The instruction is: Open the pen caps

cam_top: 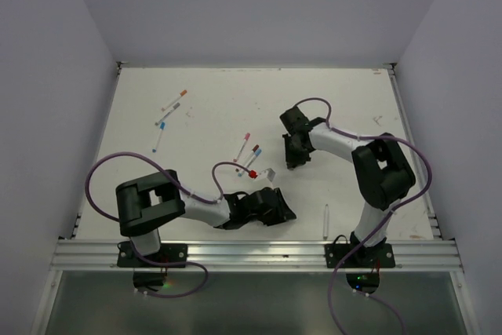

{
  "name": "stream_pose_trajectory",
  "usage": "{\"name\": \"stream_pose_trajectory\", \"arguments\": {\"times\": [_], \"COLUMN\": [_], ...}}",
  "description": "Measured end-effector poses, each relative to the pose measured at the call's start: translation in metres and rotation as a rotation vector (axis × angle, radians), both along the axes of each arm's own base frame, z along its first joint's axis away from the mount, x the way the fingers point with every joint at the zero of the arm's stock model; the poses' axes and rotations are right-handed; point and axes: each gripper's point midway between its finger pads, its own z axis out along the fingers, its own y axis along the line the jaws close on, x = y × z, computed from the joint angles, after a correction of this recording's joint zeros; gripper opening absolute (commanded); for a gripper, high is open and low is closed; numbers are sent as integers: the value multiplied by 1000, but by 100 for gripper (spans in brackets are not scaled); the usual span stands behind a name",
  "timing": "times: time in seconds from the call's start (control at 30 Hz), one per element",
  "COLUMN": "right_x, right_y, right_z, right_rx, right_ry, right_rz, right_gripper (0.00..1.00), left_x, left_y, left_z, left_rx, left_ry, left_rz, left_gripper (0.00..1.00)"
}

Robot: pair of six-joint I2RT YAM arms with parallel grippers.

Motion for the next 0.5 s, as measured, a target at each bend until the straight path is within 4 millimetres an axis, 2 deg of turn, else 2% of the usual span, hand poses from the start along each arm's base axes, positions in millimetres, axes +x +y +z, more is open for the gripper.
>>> {"name": "stream_pose_trajectory", "arguments": {"times": [0.13, 0.37, 0.43, 0.5], "right_x": [-2, -1, 0, -3], "right_y": [-17, -75, -77, -75], "right_z": [12, 64, 65, 58], "right_rx": [-1, 57, 59, 53], "right_ry": [-32, -170, -173, -147], "right_rz": [-40, -205, -200, -181], "right_gripper": [0, 0, 0, 0], "left_x": [5, 0, 0, 0], "left_y": [3, 11, 17, 23], "left_z": [2, 4, 8, 11], "left_rx": [77, 180, 186, 187], "left_ry": [-62, -146, -159, -166], "left_rz": [-23, -52, -47, -39], "left_gripper": [33, 38, 39, 40]}}
